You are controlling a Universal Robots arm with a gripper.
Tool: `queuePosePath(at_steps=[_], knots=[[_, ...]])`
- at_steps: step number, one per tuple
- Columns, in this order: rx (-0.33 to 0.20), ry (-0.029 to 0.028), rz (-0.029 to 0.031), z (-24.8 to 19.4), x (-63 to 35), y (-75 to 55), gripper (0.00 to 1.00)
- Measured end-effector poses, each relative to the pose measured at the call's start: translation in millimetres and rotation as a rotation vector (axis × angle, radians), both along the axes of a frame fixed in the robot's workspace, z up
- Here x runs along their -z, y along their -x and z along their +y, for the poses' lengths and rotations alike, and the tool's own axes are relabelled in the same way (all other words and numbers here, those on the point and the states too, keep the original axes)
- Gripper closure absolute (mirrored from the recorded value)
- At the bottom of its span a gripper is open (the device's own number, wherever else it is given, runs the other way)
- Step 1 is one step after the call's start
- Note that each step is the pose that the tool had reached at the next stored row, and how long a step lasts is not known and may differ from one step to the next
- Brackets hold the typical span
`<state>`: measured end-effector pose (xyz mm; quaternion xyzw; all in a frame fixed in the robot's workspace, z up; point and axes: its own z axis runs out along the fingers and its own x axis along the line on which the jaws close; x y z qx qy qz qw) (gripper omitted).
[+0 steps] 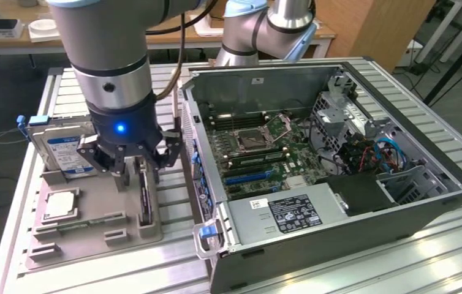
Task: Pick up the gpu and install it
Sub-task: 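Pick up the gpu and move the gpu toward the slot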
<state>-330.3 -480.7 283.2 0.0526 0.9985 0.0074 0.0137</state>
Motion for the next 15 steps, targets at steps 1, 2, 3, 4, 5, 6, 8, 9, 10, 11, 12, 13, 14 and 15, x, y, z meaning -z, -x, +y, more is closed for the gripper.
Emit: queuePosePath(at_steps=[1,2,3,4,5,6,8,9,10,11,12,13,14,15], knots=[[0.000,0.0000,0.0000,0.0,1.8,0.4,0.47],[0.000,0.0001,0.0000,0.0,3.5,0.7,0.47],[0.000,0.0000,0.0000,0.0,5.3,0.9,0.47],[0.000,0.0001,0.0001,0.0,7.1,0.9,0.47],[0.000,0.0000,0.0000,0.0,9.0,1.0,0.47],[0.000,0.0000,0.0000,0.0,10.9,1.0,0.47],[0.000,0.0001,0.0001,0.0,14.5,1.1,0.47],[0.000,0.0000,0.0000,0.0,16.4,1.1,0.47],[0.000,-0.0001,0.0000,0.1,18.1,1.1,0.47],[0.000,0.0000,0.0000,0.4,19.9,1.1,0.47],[0.000,0.0000,0.0000,0.9,21.8,1.2,0.47],[0.000,0.0001,0.0000,1.4,23.6,1.2,0.47],[0.000,0.0001,0.0001,2.2,25.4,1.1,0.47],[0.000,0.0001,0.0001,3.1,27.2,1.1,0.47]])
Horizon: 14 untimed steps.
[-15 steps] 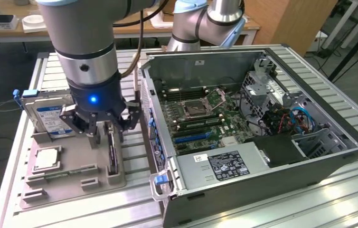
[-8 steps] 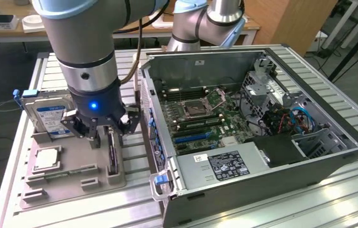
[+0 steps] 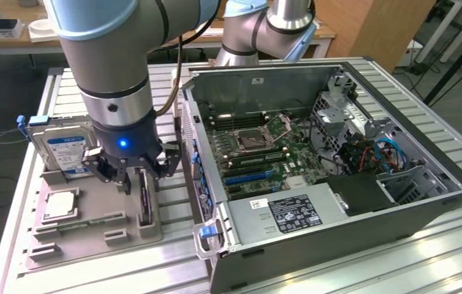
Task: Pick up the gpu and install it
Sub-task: 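Pick up the gpu and move the gpu toward the slot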
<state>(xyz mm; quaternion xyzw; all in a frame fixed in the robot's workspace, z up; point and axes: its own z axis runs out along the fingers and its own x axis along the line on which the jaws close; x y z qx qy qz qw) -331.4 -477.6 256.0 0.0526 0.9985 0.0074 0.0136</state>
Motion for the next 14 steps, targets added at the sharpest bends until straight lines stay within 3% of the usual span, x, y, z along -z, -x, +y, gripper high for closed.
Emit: queuePosePath(at_steps=[14], knots=[[0.000,0.0000,0.0000,10.2,25.5,0.0,0.47]])
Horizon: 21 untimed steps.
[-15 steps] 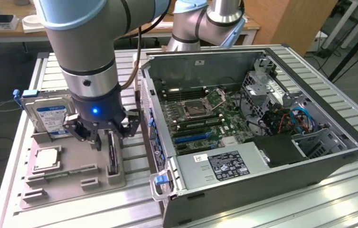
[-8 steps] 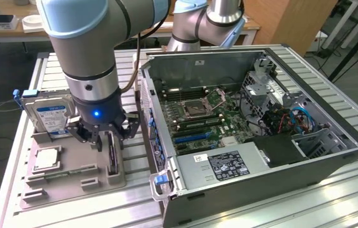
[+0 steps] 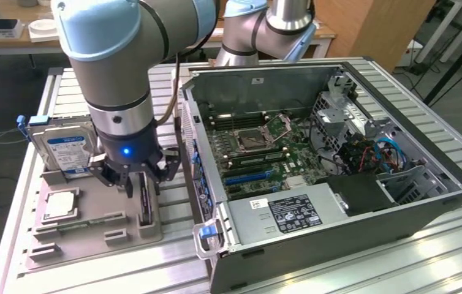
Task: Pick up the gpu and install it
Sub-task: 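Pick up the gpu and move the gpu toward the slot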
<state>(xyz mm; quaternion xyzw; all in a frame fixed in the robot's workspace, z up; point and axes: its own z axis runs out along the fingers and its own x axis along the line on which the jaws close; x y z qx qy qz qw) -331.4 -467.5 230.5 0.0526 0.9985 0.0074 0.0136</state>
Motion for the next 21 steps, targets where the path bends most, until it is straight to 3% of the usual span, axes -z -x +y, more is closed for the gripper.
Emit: queuePosePath(at_steps=[10,11,16,17,21], knots=[[0.000,0.0009,0.0000,0.7,2.2,0.0,0.49],[0.000,0.0009,0.0000,0.7,2.2,0.0,0.55],[0.000,0.0009,0.0000,0.7,2.2,0.0,0.56],[0.000,0.0009,0.0000,0.7,2.2,0.0,0.64],[0.000,0.0009,0.0000,0.7,2.2,0.0,0.64]])
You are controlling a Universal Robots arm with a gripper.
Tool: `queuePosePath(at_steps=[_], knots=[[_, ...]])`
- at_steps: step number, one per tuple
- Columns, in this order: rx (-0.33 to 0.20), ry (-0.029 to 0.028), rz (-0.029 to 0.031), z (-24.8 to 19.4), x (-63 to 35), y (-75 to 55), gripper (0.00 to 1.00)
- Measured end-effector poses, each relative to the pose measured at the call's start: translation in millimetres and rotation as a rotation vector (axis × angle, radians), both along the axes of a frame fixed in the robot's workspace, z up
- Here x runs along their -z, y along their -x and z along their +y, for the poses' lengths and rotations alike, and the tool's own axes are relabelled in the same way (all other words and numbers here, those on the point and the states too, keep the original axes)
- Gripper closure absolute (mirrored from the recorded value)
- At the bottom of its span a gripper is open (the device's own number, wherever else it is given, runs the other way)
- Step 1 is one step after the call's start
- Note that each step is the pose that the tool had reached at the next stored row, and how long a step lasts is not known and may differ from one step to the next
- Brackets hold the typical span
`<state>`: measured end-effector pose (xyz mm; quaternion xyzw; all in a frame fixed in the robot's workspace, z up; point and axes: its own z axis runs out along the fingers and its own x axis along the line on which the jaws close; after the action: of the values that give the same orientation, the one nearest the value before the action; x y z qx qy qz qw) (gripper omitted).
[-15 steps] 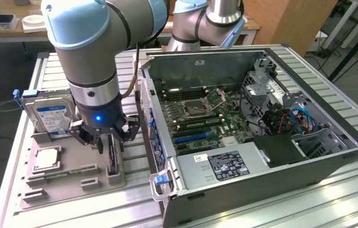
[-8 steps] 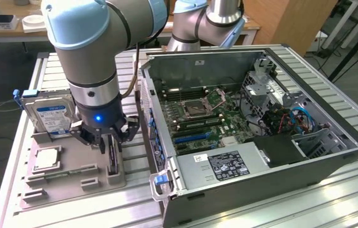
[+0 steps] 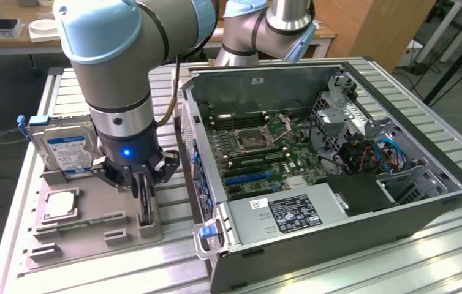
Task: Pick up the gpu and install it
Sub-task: 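Pick up the gpu and move the gpu toward the slot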
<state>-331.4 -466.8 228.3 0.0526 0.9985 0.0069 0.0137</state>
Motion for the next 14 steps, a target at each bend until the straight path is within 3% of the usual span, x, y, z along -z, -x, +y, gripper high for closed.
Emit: queuePosePath(at_steps=[6,7,14], knots=[[0.000,0.0000,0.0001,0.0,0.0,0.0,0.65],[0.000,0.0000,0.0000,0.0,0.0,0.0,0.71],[0.000,0.0000,0.0000,0.0,0.0,0.0,0.71]])
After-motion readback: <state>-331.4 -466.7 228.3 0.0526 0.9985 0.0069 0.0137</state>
